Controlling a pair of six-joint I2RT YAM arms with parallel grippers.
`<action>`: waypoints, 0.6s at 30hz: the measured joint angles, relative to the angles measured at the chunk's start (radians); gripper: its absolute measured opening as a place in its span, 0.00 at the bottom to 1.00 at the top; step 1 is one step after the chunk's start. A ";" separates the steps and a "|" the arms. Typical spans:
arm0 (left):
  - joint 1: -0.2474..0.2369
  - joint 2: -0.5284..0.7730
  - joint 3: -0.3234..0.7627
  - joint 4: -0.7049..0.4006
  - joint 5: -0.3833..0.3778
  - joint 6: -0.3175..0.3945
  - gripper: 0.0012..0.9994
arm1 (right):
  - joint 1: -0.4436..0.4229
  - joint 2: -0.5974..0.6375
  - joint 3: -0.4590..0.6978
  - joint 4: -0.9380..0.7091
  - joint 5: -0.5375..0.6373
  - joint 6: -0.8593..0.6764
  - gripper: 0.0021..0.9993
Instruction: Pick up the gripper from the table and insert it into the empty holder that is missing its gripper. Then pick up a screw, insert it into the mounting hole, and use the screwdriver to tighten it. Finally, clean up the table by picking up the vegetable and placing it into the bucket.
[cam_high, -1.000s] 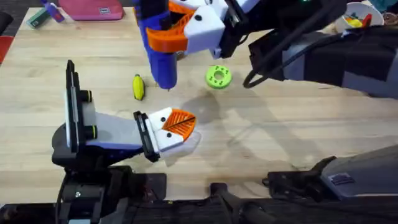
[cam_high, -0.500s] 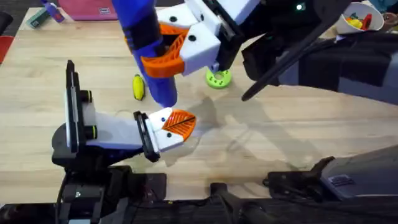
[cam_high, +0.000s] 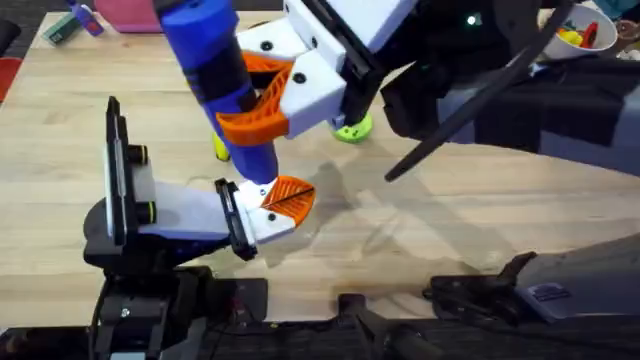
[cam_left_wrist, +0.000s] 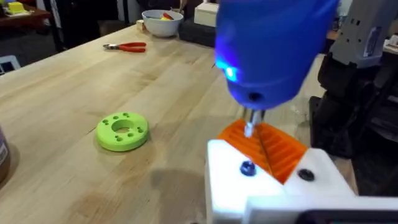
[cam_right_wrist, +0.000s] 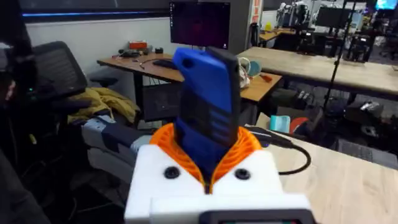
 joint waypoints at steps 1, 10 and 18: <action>0.000 0.000 0.000 0.000 0.000 0.000 0.02 | 0.004 0.000 0.000 0.000 0.000 -0.003 0.02; 0.000 0.000 0.000 0.000 0.000 0.000 0.02 | 0.027 0.000 0.000 -0.007 -0.007 -0.019 0.02; 0.000 0.000 0.000 0.000 0.000 0.000 0.02 | 0.027 0.028 0.000 -0.009 -0.007 -0.044 0.02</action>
